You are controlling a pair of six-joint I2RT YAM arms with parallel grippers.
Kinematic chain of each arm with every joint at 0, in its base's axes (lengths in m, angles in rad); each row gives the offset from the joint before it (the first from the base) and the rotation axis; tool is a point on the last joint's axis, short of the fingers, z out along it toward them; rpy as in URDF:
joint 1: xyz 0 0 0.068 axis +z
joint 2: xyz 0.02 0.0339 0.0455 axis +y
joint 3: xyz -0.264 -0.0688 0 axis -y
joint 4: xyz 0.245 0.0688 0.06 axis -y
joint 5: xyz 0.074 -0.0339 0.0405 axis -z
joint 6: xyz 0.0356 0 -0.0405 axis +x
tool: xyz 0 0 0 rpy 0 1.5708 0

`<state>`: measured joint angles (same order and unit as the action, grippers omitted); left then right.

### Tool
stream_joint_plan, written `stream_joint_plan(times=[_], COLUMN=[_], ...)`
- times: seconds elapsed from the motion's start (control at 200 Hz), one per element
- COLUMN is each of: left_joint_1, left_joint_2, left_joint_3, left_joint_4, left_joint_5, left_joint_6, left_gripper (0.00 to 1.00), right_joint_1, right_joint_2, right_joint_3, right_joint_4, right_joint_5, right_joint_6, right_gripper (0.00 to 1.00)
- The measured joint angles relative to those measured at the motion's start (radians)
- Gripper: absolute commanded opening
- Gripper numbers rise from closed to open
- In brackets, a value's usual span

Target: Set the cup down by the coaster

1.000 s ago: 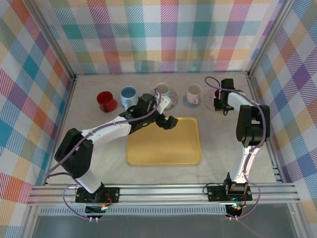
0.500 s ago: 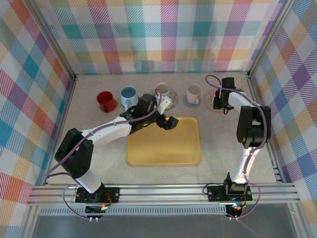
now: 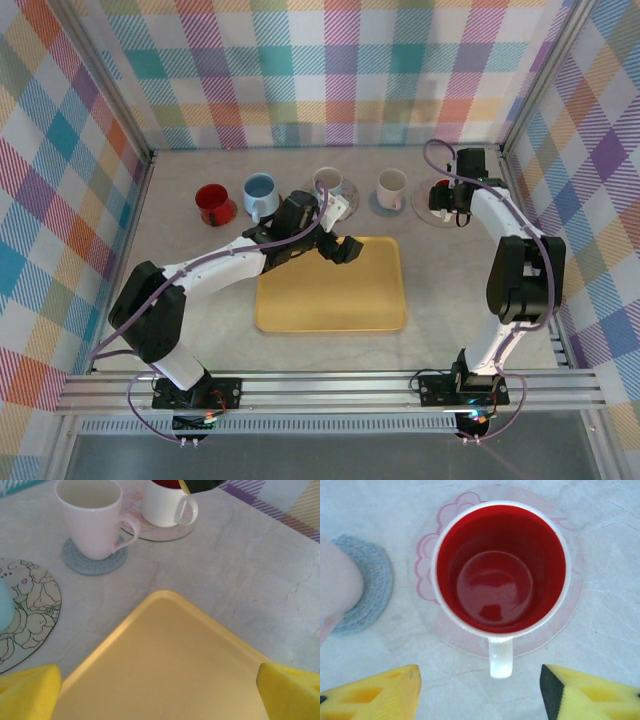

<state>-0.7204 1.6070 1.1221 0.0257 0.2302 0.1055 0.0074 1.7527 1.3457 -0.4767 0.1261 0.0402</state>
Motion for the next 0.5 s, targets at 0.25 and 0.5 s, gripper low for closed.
stream_joint_plan(times=[0.25,0.5], left_joint_1=[-0.011,-0.013], left_joint_2=[-0.081,-0.161], left_joint_3=[0.008,0.024], left_joint_4=[-0.013,-0.072], left_joint_5=[-0.061,-0.171], left_joint_6=[-0.007,0.000], left_gripper=[1.00,1.00], right_joint_1=[0.042,0.087], right_joint_2=[-0.161,-0.370], right_joint_3=[-0.048,-0.134], right_joint_4=[-0.016,0.011], right_joint_5=[-0.053,-0.116], right_joint_6=[0.011,0.005], right_gripper=[0.89,0.99])
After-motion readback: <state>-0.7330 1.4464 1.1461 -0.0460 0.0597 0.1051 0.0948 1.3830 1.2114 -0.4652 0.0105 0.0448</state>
